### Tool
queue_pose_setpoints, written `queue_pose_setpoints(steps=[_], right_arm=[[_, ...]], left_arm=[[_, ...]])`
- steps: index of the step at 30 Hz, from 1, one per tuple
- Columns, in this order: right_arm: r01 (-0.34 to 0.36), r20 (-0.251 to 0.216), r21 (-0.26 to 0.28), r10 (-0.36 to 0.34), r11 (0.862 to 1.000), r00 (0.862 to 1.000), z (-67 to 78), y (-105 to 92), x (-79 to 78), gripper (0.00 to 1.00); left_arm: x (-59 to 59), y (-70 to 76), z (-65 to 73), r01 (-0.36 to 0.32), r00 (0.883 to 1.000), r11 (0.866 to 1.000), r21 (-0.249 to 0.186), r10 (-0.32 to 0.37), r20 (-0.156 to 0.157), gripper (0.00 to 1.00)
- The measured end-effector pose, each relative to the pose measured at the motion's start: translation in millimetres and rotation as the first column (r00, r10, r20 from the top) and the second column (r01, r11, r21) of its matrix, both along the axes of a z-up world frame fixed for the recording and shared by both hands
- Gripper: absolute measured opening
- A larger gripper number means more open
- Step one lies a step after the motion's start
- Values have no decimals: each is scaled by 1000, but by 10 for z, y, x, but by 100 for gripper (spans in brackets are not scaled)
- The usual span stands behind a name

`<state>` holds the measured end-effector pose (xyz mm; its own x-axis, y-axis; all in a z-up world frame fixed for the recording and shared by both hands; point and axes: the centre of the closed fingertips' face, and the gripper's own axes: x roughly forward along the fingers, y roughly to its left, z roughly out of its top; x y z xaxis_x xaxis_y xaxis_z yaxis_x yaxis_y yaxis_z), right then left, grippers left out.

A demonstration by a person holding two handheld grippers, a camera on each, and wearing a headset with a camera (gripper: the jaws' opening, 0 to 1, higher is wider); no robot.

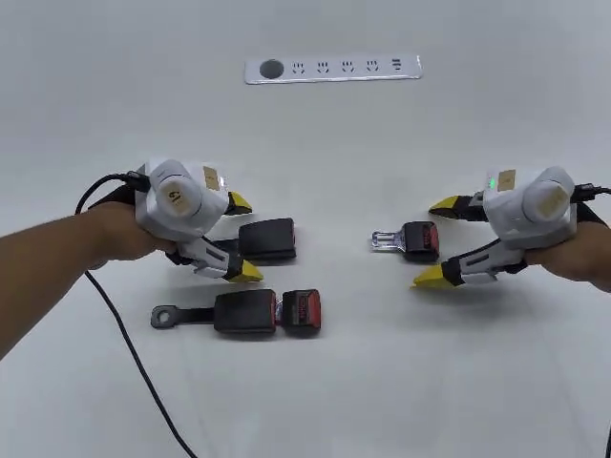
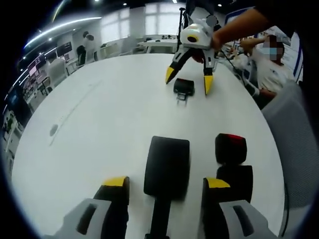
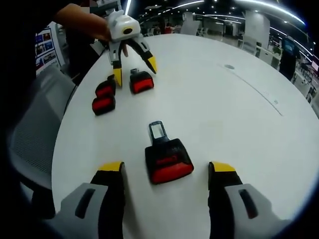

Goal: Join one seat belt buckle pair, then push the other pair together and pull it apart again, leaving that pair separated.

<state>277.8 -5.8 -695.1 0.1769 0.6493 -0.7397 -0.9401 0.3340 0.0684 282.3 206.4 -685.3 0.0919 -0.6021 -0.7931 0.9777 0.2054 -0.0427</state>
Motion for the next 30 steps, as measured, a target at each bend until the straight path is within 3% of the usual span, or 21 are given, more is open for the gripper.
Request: queue_pose_setpoints(steps=[1, 2, 3, 8, 10, 14, 15, 16, 17, 19, 30], right_arm=[[4, -8, -4, -4, 1000, 1000, -13, -7, 4, 66], [1, -11, -4, -1, 1000, 1000, -21, -10, 4, 65], [-3, -10, -4, 3, 1000, 1000, -29, -8, 9, 64], [-14, -10, -3, 14, 1000, 1000, -4, 2, 2, 55], [-11, -7, -5, 11, 1000, 1000, -4, 7, 25, 52], [-28, 8, -26, 28, 999, 1000, -5, 27, 49, 46], [-40, 16, -30, 41, 999, 999, -8, 39, 52, 43], [-38, 11, -34, 38, 999, 999, -1, 34, 27, 41], [-39, 21, -37, 40, 999, 999, -1, 44, 45, 39], [-45, 21, -40, 46, 998, 999, 13, 48, 48, 35], [-50, 14, -53, 50, 997, 999, 17, 40, 84, 34]], left_arm=[[-60, 26, -74, 31, 999, 999, 23, -31, -14, 56], [-10, 6, -49, 45, 998, 999, 10, -46, 37, 56], [-74, -2, -40, 24, 1000, 1000, 9, -24, 3, 56], [-41, -13, -20, 22, 1000, 1000, -4, -22, 14, 51], [-24, -36, -6, 49, 998, 999, -11, -49, 37, 45], [-22, -62, 25, 29, 999, 999, -14, -29, 29, 39], [-64, -77, 25, 62, 998, 998, -9, -62, 21, 36], [-23, -84, 33, 66, 997, 998, -8, -65, 50, 34], [-21, -78, -3, 62, 998, 998, -7, -62, 34, 34], [-21, -84, -22, 81, 996, 997, -5, -81, 38, 34], [17, -78, -69, 78, 997, 997, -2, -78, 29, 34]])
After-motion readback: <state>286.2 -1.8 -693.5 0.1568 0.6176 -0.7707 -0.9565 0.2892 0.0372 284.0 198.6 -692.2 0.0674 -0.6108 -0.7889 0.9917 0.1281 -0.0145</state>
